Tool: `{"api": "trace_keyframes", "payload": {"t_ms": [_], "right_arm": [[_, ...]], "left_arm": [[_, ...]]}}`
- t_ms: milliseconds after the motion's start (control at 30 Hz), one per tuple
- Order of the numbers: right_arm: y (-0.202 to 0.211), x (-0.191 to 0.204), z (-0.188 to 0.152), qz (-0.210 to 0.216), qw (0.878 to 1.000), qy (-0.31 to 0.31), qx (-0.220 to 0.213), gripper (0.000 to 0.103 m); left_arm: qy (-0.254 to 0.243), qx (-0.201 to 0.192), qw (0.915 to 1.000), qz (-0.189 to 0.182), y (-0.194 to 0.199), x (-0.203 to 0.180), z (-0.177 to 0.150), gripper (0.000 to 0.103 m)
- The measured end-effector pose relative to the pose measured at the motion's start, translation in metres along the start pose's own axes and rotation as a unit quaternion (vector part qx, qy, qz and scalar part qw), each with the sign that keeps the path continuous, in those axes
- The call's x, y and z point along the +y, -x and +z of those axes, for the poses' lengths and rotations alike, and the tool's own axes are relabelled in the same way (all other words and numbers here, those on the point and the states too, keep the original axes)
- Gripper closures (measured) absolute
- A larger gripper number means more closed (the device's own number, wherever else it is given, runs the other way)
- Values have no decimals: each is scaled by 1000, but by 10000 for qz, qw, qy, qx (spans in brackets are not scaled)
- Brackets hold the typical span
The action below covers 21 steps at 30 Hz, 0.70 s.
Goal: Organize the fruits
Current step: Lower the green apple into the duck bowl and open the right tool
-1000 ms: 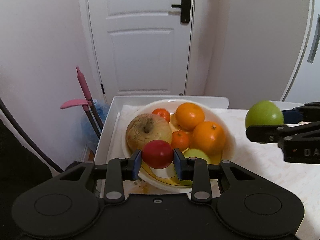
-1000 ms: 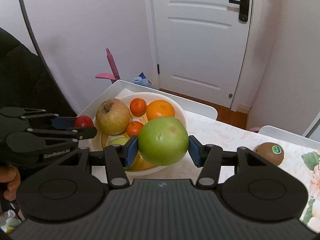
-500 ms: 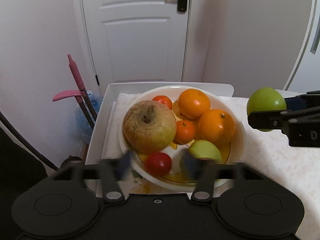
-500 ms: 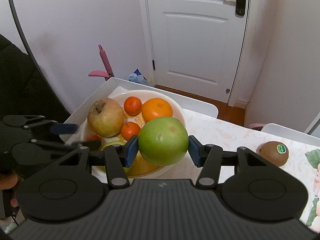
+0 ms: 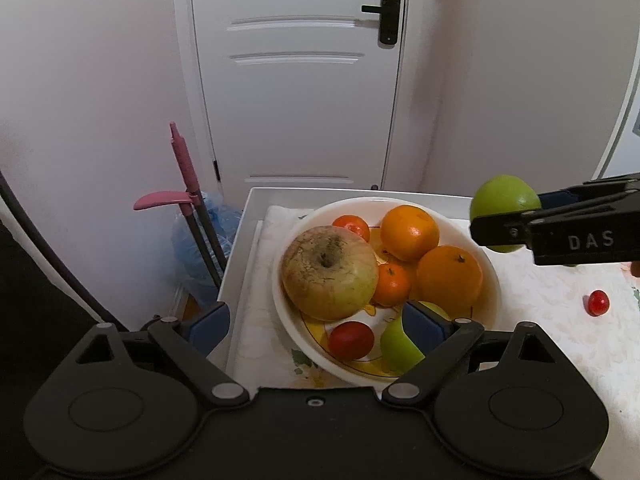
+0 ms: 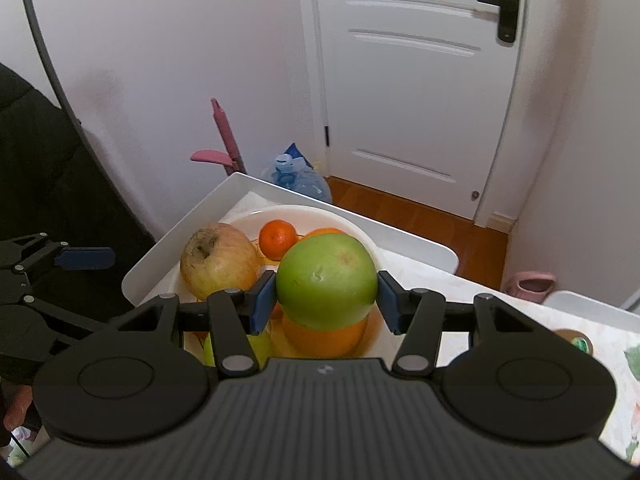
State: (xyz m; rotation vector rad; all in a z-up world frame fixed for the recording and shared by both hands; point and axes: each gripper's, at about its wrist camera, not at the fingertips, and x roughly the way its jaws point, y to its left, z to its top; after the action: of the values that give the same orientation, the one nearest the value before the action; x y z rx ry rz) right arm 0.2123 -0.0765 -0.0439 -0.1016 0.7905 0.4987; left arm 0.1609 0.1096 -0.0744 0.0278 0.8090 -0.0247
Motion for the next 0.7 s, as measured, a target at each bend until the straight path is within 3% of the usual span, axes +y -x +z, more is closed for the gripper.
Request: {"api": "trace_keyframes", "payload": {"t_ms": [567,600,667,700], "right_arm": [[-38,26,3,654,9961,577,94,33],[-39,26,3,678,9961,566,86,30],[-35,26,2,671,9964,518,-16,5],[-33,26,3,622,9968,493,-81,0]], "left_arm": [[145,91,9996,216,1,8,-5,8],[145,94,9996,222,1,8,-5,8],[140,80,9996,222,3,9,-7,8],[134,76,9996,222,3,9,-7,8]]}}
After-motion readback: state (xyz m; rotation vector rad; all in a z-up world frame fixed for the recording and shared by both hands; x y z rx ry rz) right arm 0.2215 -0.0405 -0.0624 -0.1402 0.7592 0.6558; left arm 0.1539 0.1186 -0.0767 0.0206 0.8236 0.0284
